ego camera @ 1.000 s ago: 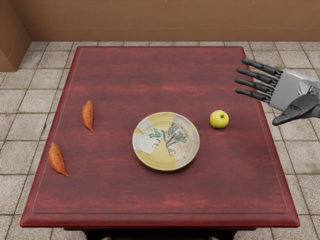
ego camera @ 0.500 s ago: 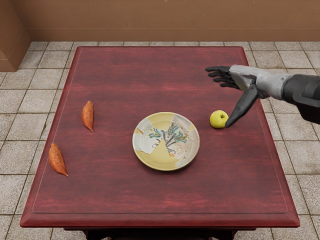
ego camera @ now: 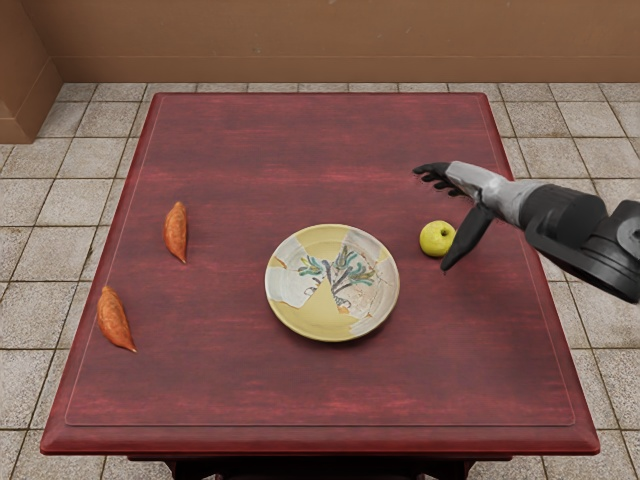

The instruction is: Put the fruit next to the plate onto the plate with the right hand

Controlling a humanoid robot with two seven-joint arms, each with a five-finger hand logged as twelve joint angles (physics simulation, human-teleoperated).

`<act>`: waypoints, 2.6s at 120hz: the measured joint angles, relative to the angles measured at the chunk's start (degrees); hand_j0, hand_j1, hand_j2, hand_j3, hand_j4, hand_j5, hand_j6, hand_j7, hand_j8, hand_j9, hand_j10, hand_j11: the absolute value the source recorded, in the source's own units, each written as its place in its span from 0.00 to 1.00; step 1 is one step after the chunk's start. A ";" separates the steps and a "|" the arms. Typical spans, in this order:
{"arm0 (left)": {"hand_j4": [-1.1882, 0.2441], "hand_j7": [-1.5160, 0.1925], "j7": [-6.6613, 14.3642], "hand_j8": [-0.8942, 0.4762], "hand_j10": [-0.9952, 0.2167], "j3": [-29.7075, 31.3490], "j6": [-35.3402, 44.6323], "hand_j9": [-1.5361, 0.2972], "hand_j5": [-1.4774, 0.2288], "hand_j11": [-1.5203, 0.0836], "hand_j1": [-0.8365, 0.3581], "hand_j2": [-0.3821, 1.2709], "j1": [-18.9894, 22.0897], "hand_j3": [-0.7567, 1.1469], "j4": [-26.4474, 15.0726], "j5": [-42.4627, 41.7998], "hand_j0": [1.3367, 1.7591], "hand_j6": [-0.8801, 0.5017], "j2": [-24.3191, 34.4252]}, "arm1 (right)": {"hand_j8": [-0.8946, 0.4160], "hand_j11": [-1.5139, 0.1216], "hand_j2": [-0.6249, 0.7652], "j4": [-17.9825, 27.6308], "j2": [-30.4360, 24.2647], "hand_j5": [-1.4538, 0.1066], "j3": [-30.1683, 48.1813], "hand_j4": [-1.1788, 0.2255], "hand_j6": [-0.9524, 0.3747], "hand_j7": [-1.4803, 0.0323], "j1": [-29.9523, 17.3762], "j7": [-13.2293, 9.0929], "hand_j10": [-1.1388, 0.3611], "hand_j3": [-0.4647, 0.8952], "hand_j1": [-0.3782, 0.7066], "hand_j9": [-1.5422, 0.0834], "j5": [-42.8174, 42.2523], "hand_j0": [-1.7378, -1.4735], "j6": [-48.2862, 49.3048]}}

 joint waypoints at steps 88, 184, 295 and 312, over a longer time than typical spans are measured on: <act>0.83 0.89 0.00 0.65 0.82 -0.01 0.00 0.84 0.87 0.95 0.99 0.23 0.00 0.40 0.00 0.00 0.76 0.64 0.00 | 0.58 0.82 0.43 -8.68 3.62 0.82 -17.03 0.74 0.61 0.86 10.82 0.00 0.67 0.34 0.18 0.84 -5.62 0.30 -8.07; 0.83 0.89 0.00 0.65 0.82 -0.02 0.00 0.84 0.87 0.95 0.99 0.23 0.00 0.40 -0.01 0.01 0.76 0.64 0.00 | 0.45 0.68 0.41 -15.60 8.99 0.67 -20.11 0.63 0.48 0.72 10.66 -0.03 0.56 0.34 0.32 0.70 -5.54 0.31 -11.13; 0.83 0.89 0.00 0.65 0.82 -0.02 0.00 0.84 0.87 0.95 0.99 0.23 0.00 0.40 -0.01 0.00 0.76 0.64 0.00 | 0.37 0.49 0.50 -15.46 8.84 0.48 -19.61 0.44 0.34 0.51 10.35 -0.04 0.40 0.34 0.59 0.51 -3.62 0.31 -10.59; 0.83 0.89 0.00 0.65 0.82 -0.02 0.00 0.84 0.87 0.95 0.99 0.23 0.00 0.40 -0.01 0.01 0.76 0.64 0.00 | 0.38 0.48 0.49 -15.48 9.03 0.49 -19.53 0.42 0.36 0.50 10.16 -0.07 0.41 0.34 0.59 0.51 -3.89 0.32 -10.67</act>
